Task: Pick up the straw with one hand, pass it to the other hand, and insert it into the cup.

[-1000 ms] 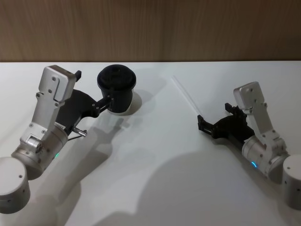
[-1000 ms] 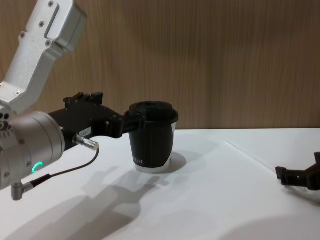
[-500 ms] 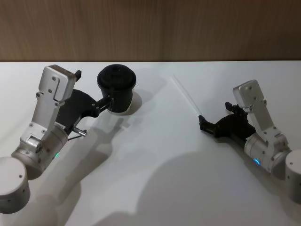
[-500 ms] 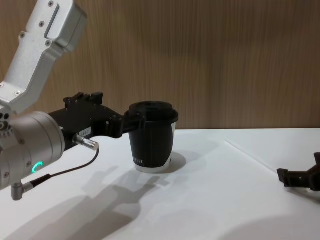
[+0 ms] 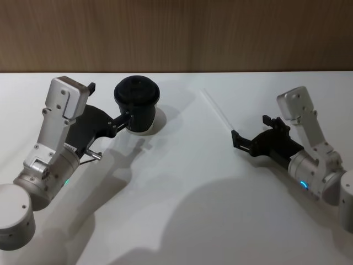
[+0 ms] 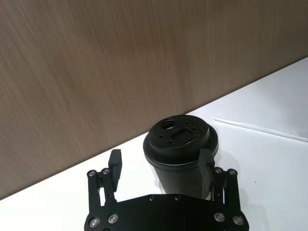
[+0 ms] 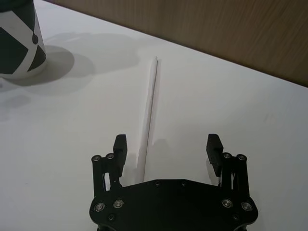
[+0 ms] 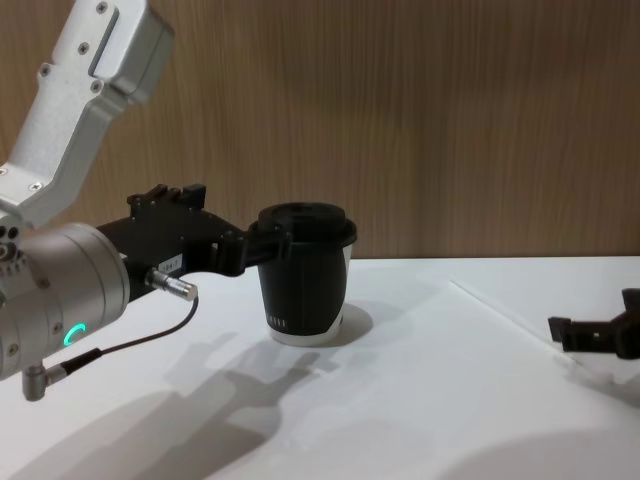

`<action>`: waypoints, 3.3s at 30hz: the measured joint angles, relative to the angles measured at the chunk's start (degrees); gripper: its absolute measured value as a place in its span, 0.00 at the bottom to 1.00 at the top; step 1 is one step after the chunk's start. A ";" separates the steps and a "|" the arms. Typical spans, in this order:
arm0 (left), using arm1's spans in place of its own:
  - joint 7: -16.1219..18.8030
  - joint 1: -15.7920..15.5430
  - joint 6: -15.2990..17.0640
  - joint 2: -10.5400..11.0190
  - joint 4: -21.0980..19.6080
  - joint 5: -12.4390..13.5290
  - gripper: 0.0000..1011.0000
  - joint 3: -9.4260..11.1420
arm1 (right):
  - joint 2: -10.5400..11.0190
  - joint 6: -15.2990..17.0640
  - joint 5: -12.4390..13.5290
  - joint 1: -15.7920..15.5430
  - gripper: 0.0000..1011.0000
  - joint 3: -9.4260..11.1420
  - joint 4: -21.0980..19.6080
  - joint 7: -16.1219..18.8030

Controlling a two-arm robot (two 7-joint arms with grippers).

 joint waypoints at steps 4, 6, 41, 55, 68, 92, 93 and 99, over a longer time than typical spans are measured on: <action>0.00 0.00 0.00 0.00 0.00 0.00 0.99 0.00 | -0.27 0.57 0.80 -0.27 0.99 0.75 -1.12 0.43; 0.00 0.00 0.00 0.00 0.00 0.00 0.99 0.00 | -0.37 0.77 1.04 -0.39 0.99 0.99 -1.52 0.52; 0.00 0.00 0.00 0.00 0.00 0.00 0.99 0.00 | -2.88 4.61 1.08 0.82 0.99 0.89 0.56 2.57; 0.00 0.00 0.00 0.00 0.00 0.00 0.99 0.00 | -3.59 5.23 0.26 1.37 0.95 0.89 1.95 2.90; 0.00 0.00 0.00 0.00 0.00 0.00 0.99 0.00 | -3.93 5.70 -0.23 1.26 0.61 1.11 1.86 3.20; 0.00 0.00 0.00 0.00 0.00 0.00 0.99 0.00 | -4.39 6.70 -0.62 0.88 0.02 0.99 1.74 3.49; 0.00 0.00 0.00 0.00 0.00 0.00 0.99 0.00 | -4.42 6.70 -0.62 0.87 0.01 0.99 1.74 3.49; 0.00 0.00 0.00 0.00 0.00 0.00 0.99 0.00 | -4.69 6.18 -0.50 0.57 0.01 1.24 1.52 3.42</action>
